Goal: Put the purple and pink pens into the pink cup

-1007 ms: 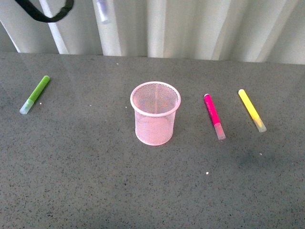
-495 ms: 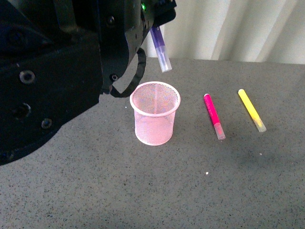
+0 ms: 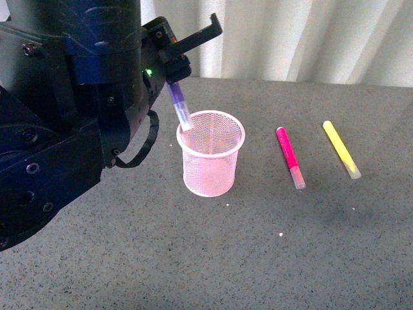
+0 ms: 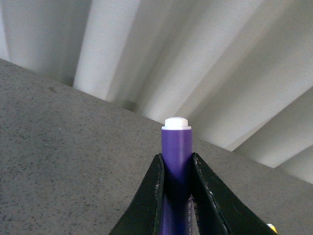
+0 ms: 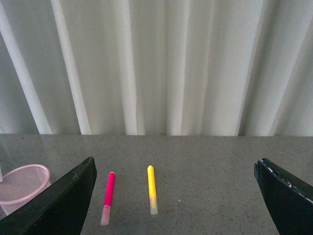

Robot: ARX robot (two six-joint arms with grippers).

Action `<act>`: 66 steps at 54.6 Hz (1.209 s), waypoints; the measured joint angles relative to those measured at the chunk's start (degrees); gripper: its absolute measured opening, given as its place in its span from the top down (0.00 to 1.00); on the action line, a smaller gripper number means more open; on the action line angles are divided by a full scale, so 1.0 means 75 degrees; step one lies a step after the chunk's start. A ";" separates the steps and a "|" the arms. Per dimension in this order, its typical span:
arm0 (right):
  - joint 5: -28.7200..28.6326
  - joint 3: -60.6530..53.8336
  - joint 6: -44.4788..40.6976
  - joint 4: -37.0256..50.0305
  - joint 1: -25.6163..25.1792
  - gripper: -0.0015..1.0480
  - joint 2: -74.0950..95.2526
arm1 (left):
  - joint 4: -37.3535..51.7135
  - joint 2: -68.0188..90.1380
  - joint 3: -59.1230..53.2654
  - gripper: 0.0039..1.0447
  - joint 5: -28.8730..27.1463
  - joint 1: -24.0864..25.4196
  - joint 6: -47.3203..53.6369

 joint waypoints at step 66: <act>0.0000 0.0000 0.0000 0.0000 0.0000 0.07 0.0000 | -0.0627 -0.0073 0.0064 0.19 0.0055 -0.0052 -0.0507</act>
